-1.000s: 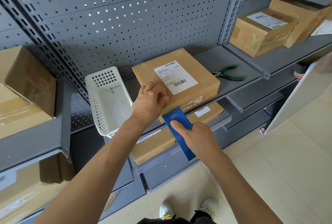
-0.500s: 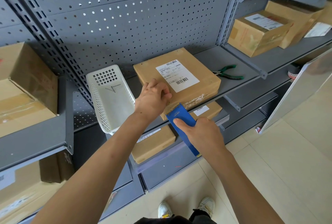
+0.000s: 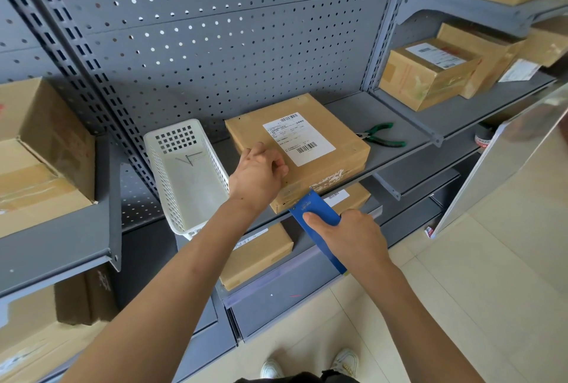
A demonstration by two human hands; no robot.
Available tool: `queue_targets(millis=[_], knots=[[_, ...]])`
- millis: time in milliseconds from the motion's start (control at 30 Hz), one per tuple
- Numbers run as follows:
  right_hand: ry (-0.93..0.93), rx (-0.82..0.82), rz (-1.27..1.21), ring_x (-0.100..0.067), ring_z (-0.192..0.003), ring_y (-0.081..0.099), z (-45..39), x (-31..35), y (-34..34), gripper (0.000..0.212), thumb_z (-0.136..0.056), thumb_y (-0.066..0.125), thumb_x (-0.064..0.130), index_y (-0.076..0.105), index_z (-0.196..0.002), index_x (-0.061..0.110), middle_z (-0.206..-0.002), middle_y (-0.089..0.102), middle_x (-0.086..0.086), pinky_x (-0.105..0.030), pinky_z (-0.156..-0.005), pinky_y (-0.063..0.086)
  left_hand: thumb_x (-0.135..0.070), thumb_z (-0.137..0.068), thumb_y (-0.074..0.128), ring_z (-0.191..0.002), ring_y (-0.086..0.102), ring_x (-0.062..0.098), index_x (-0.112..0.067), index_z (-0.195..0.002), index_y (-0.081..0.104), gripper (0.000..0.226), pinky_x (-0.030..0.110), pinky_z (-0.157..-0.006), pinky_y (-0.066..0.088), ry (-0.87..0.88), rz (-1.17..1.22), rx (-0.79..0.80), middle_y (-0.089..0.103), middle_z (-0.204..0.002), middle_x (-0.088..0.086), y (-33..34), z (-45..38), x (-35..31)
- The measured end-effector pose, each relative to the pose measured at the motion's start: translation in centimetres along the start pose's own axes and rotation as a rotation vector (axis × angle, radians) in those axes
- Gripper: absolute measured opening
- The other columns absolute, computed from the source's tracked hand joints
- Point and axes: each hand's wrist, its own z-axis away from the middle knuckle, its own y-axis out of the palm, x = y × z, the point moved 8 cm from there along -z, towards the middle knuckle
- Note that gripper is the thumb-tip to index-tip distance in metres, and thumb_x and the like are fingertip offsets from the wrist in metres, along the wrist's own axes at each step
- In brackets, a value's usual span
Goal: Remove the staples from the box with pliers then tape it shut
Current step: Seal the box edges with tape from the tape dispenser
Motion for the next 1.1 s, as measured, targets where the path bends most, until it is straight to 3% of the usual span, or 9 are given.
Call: queue_targets(millis=[200,433,600,733,900,1100], knots=[[0.017,-0.029,-0.044,-0.018,-0.058,0.05,-0.1,-0.6,-1.6,0.072,-0.082,0.054,0.084,0.047,-0.064,0.015,-0.065,0.05,-0.001,-0.03,-0.054,0.04,-0.033,-0.096,0.062,-0.117,0.043,0.018,-0.026,-0.099,0.07,0.012,0.041,-0.089,0.053,-0.017,0.005,0.034,0.051,-0.112,-0.007,0.2,-0.6,0.2],[-0.011,-0.109,-0.126,-0.02,-0.057,0.054,-1.0,-1.2,-5.0,0.071,-0.082,0.058,0.08,0.051,-0.065,0.012,-0.066,0.056,-0.003,-0.031,-0.052,0.041,-0.031,-0.097,0.06,-0.115,0.043,0.018,-0.025,-0.096,0.07,0.011,0.041,-0.085,0.054,-0.024,-0.008,0.03,0.049,-0.11,-0.006,0.3,-0.7,0.3],[-0.118,-0.132,-0.128,-0.019,-0.057,0.056,-3.2,0.1,-7.9,0.069,-0.084,0.057,0.078,0.053,-0.063,0.013,-0.061,0.057,-0.002,-0.031,-0.053,0.039,-0.04,-0.099,0.054,-0.117,0.042,0.016,-0.028,-0.101,0.066,0.017,0.041,-0.076,0.052,-0.024,-0.169,0.084,0.045,-0.113,-0.01,0.2,-1.0,-0.3],[-0.214,-0.149,-0.13,-0.02,-0.059,0.055,-5.4,1.4,-10.5,0.066,-0.087,0.059,0.074,0.055,-0.064,0.013,-0.061,0.056,-0.002,-0.033,-0.053,0.038,-0.045,-0.098,0.053,-0.12,0.04,0.013,-0.032,-0.103,0.064,0.017,0.044,-0.084,0.053,-0.111,-0.244,0.142,0.043,-0.113,-0.012,0.3,-1.7,-0.3],[-0.309,-0.184,-0.098,-0.025,-0.067,0.062,-9.7,2.1,-12.6,0.064,-0.083,0.054,0.08,0.06,-0.069,0.018,-0.068,0.063,-0.001,-0.04,-0.064,0.055,-0.039,-0.099,0.05,-0.114,0.049,0.018,-0.031,-0.107,0.068,0.022,0.04,-0.087,0.052,-0.134,-0.205,0.058,0.052,-0.112,-0.006,-0.4,-2.0,-1.4],[-0.379,-0.201,-0.061,-0.034,-0.071,0.06,-14.6,2.2,-14.9,0.066,-0.083,0.056,0.079,0.057,-0.071,0.014,-0.071,0.062,-0.005,-0.039,-0.062,0.05,-0.032,-0.097,0.053,-0.097,0.061,0.016,-0.035,-0.104,0.071,0.02,0.037,-0.078,0.057,-0.165,-0.221,-0.059,0.061,-0.102,-0.008,-0.9,-2.7,-1.6]])
